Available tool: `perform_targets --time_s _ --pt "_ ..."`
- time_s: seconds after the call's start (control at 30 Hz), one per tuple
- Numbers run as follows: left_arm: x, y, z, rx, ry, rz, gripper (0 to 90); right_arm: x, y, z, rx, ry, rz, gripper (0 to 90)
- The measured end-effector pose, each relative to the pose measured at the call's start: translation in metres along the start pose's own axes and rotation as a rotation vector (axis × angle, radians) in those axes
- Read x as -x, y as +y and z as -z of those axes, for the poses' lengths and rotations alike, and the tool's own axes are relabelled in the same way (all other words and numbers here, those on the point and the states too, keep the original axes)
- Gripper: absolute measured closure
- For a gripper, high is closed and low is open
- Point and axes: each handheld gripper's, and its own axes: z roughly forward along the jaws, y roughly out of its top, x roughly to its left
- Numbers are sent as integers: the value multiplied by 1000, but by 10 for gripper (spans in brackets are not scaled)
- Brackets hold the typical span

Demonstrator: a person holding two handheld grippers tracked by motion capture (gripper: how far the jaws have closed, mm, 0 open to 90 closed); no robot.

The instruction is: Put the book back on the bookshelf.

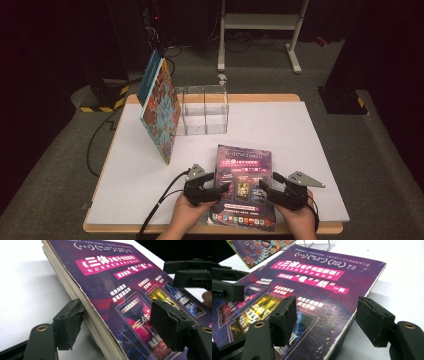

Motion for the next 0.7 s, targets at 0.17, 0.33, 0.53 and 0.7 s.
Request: perform_targets --time_s 0.17,0.33,0.53,0.7 --pt "-4 -3 -5 39 18 81 181 5 -1 -2 -30 -3 -41 244" --pt "-18 1 -15 -33 -28 146 90 4 -2 -9 -76 39 -75 183" --pt "-16 7 -30 -88 -71 159 23 4 -3 -14 -95 76 -104 148" --pt "-13 8 -33 -94 -111 172 60 4 -2 -15 -117 87 -125 165"
